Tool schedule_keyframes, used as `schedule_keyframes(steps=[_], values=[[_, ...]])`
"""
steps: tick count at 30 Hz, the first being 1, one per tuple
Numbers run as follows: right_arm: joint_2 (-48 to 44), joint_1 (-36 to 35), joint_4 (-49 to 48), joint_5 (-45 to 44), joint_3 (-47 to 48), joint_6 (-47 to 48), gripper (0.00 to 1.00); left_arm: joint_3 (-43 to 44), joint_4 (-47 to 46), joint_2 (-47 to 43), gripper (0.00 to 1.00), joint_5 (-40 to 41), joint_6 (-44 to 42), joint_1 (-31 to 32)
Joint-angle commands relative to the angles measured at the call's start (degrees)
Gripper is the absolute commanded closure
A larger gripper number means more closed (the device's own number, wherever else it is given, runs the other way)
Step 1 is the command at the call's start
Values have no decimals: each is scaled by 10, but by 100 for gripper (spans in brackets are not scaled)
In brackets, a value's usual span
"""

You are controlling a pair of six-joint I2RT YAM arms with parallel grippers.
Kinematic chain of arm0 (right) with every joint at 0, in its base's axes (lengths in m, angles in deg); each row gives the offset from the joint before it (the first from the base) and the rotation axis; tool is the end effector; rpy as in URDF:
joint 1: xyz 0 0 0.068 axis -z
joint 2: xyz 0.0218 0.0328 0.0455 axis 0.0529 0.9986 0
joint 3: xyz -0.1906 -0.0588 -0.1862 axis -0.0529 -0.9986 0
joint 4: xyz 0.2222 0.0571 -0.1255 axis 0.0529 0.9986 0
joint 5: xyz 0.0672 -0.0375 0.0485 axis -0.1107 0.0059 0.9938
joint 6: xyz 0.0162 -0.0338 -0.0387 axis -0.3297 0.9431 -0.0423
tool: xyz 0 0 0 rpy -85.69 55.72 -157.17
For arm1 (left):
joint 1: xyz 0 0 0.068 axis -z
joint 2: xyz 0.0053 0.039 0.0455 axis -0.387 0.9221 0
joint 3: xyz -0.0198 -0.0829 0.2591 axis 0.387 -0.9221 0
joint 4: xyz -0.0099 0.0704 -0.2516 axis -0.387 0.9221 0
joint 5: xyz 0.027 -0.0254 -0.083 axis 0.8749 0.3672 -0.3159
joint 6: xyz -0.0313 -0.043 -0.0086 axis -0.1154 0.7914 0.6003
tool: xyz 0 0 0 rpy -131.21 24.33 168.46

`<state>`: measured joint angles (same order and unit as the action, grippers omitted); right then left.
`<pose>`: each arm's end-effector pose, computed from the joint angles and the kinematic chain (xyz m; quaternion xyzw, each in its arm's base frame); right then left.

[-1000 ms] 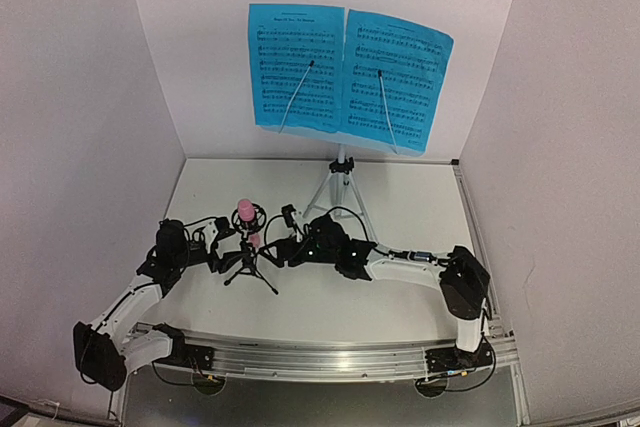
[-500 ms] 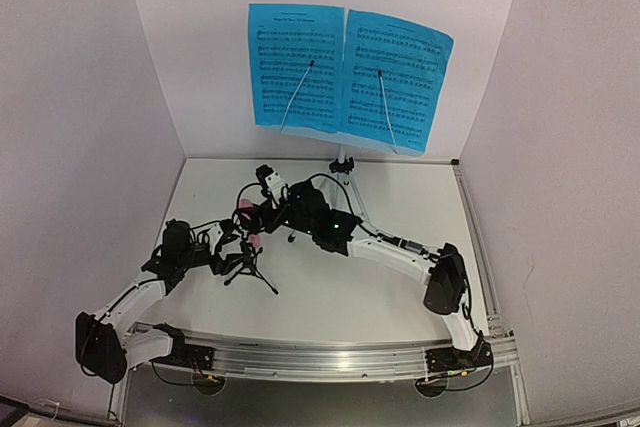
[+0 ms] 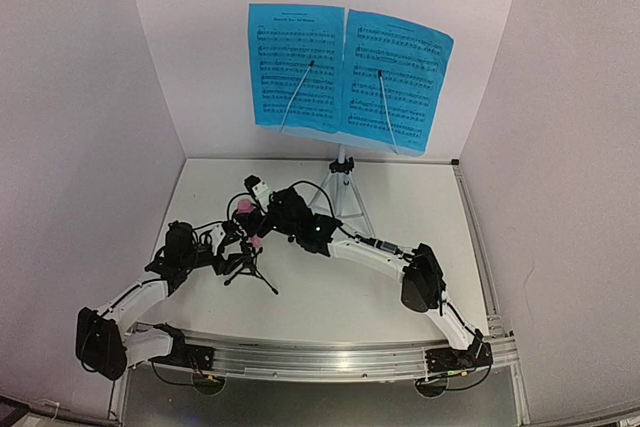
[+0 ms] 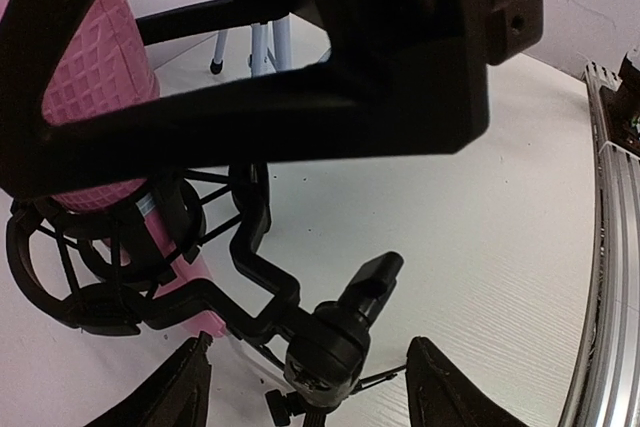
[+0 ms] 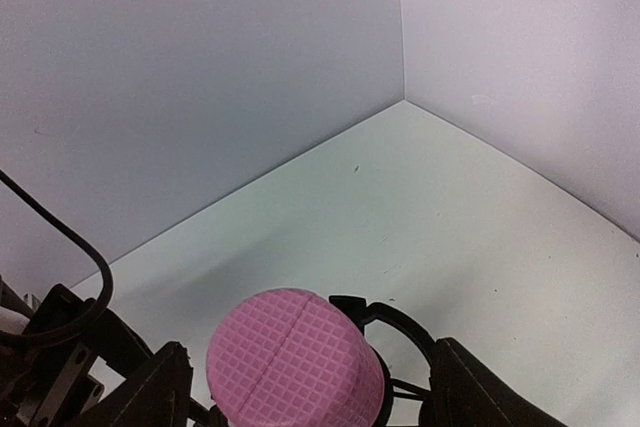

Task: Pack up the instrument practice props

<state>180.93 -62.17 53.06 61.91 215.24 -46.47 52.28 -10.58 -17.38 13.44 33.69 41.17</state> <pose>0.2948 0.4864 0.2930 -0.3181 0.7110 0.3063 0.5472 0.2086 -0.0921 0.2270 0.4261 0.7115 -0.2651 0.4919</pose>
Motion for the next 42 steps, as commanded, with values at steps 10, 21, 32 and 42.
schedule_keyframes(steps=[10, 21, 32, 42], values=[[13, 3, -10, -10, 41, 27, 78, -19, -66, 18, 36, 8, 8, 3], [-52, -2, -45, -19, 74, 49, 100, -23, -113, 34, 38, 19, 18, 4], [-111, -5, -68, -68, 66, 59, 100, -36, -100, 37, 45, -1, -6, 9], [-195, -20, -75, -85, 33, 87, 100, -37, -141, 63, 46, 14, -12, 18]])
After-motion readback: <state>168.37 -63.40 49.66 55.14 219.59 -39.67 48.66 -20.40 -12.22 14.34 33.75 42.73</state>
